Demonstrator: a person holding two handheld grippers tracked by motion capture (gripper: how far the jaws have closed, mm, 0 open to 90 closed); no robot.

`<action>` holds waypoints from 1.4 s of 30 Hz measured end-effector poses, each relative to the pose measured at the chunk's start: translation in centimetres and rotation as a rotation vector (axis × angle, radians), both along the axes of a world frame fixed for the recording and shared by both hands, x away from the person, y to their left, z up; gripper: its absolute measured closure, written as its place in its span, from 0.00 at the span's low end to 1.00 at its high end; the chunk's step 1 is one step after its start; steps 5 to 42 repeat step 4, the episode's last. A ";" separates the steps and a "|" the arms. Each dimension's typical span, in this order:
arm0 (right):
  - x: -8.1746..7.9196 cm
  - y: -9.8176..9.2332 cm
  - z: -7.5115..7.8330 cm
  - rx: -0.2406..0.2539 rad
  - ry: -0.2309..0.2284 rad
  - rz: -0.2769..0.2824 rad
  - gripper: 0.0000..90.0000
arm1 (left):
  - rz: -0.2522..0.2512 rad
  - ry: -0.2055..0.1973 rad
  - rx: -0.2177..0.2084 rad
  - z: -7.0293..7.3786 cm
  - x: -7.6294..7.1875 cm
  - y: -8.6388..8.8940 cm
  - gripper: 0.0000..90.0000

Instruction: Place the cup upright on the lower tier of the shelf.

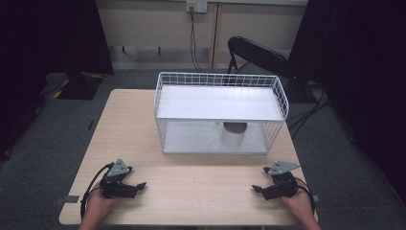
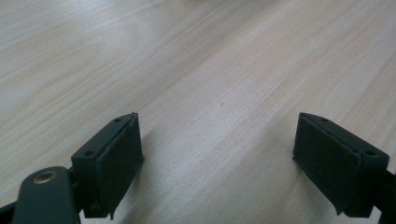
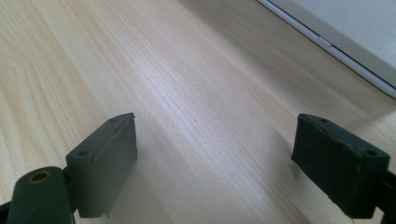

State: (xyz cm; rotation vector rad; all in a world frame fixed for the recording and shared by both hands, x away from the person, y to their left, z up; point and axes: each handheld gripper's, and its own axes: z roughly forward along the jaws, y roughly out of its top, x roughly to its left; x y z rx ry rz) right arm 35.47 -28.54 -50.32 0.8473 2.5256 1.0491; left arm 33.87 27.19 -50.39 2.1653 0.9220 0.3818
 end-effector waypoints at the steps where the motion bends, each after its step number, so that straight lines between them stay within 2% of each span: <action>1: 0.0 0.0 0.0 0.004 0.002 -0.002 0.14 | 0.000 0.000 0.000 0.0 0.0 0.0 0.17; 4: 0.1 -0.3 -0.3 0.032 0.016 -0.011 0.14 | 0.000 0.000 0.000 0.0 0.0 0.0 0.17; 42: 0.1 -0.3 -0.3 0.032 0.016 -0.011 0.14 | 0.000 0.000 0.000 0.0 0.0 0.0 0.17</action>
